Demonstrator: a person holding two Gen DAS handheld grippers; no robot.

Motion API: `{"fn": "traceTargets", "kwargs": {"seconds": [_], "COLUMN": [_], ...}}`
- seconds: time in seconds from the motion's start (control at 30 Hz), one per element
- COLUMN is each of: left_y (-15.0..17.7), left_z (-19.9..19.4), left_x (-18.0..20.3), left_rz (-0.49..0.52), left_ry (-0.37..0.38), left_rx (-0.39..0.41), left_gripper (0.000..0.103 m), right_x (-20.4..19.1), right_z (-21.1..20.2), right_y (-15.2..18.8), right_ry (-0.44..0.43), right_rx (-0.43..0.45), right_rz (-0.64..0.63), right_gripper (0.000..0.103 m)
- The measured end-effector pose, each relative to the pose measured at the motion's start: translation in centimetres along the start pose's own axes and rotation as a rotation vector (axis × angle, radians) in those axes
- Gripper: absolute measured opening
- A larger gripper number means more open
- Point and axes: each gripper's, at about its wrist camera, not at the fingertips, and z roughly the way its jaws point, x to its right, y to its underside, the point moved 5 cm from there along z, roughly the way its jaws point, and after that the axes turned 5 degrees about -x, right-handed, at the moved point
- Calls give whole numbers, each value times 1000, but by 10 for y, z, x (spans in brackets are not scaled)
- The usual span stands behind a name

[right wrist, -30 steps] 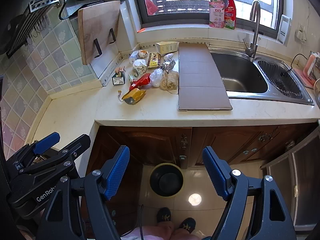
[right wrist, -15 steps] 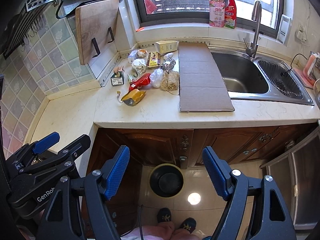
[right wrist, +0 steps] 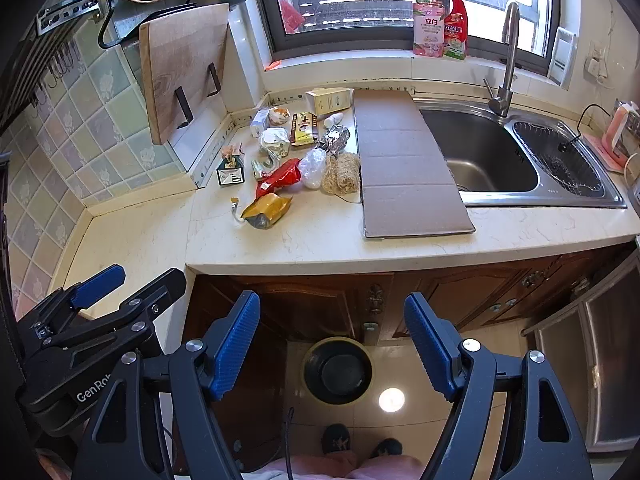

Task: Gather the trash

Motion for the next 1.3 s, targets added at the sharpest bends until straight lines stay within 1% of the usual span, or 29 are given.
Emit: {"fn": "traceTargets", "kwargs": {"seconds": [0.13, 0.3, 0.43, 0.53, 0.6, 0.67, 0.73, 0.83, 0.93, 1.07, 1.17, 1.3], "left_y": [-16, -41, -64, -80, -88, -96, -102, -105, -109, -110, -112, -111], "left_z": [9, 29, 50, 72, 88, 108, 129, 157, 187, 222, 243, 261], "left_x": [-12, -35, -53, -63, -65, -66, -65, -59, -56, -55, -55, -55], "left_rz": [-28, -83, -111, -133, -156, -173, -183, -212, -257, -318, -359, -398], "left_ry": [13, -20, -61, -66, -52, -36, -30, -22, -6, -10, -5, -11], "left_rx": [0, 4, 1, -20, -46, -82, -116, -159, -207, -263, -293, -323], "left_gripper": [75, 75, 75, 75, 75, 75, 75, 75, 75, 75, 75, 75], "right_x": [0, 7, 13, 19, 22, 24, 24, 29, 33, 38, 37, 33], "right_z": [8, 25, 51, 73, 93, 117, 142, 185, 223, 273, 305, 337], "right_y": [-18, -45, -77, -105, -126, -147, -164, -189, -204, -223, -231, -236], "right_ry": [-14, -39, -64, -85, -96, -108, -120, -141, -163, -163, -183, -206], "right_rx": [-4, -7, -16, -17, -28, -53, -75, -122, -166, -220, -272, -320], "right_rz": [5, 9, -1, -25, -52, -82, -110, -131, -137, -168, -192, -232], "right_gripper": [76, 76, 72, 71, 70, 66, 65, 62, 62, 62, 56, 50]}}
